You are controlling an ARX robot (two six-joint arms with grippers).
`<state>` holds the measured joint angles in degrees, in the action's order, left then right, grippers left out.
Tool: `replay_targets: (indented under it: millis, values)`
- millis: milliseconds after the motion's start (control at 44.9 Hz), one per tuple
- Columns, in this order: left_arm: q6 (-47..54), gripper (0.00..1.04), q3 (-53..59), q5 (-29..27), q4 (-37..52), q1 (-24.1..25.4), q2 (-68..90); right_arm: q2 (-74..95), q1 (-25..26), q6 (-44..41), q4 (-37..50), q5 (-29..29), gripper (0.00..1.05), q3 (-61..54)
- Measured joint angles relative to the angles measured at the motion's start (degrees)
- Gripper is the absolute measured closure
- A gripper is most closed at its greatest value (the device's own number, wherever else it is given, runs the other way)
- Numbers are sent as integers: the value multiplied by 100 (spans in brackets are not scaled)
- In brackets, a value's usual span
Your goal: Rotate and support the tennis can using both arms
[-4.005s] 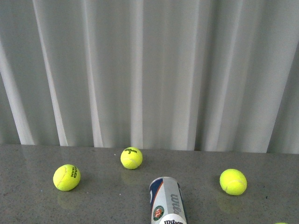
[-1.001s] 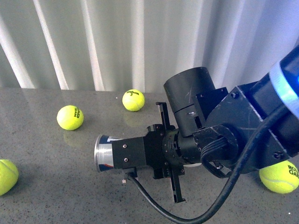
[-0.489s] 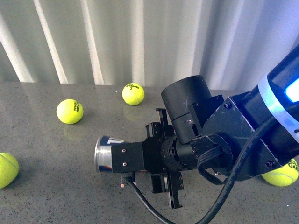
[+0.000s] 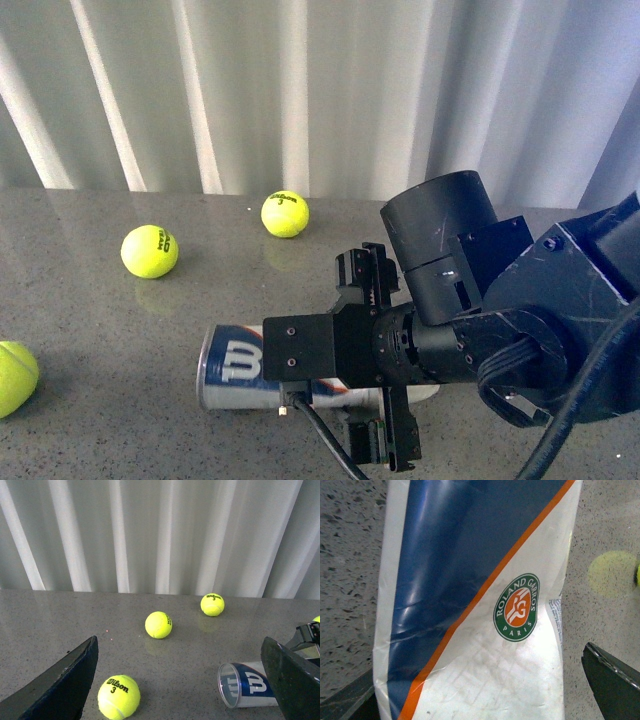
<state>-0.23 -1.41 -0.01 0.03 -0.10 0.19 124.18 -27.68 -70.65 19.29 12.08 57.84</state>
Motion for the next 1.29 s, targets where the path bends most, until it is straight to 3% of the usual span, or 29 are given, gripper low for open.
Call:
replay_targets:
  millis: [245,378,556,667,779,1001,1179,1290]
  values:
    - [0,7,0,0,0,0,0,-450,-11,407,-13,203,7,-219]
    - [0,7,0,0,0,0,0,-850,-44,1027,-103,382,7,-291]
    - [0,7,0,0,0,0,0,-1550,-61,2437,-129,592,7,-415]
    - [0,7,0,0,0,0,0,-1978,-55,3362,46,433,7,-520]
    - [0,7,0,0,0,0,0,-2413,17,4603,129,-151,7,-586]
    - [0,7,0,-2,0,0,0,-3501,511,7757,-446,-2387,7,-1078]
    - [0,7,0,0,0,0,0,-4395,901,8550,-9,-3713,7,-1987]
    - [0,7,0,0,0,0,0,-5016,1019,8472,177,-3965,7,-2581]
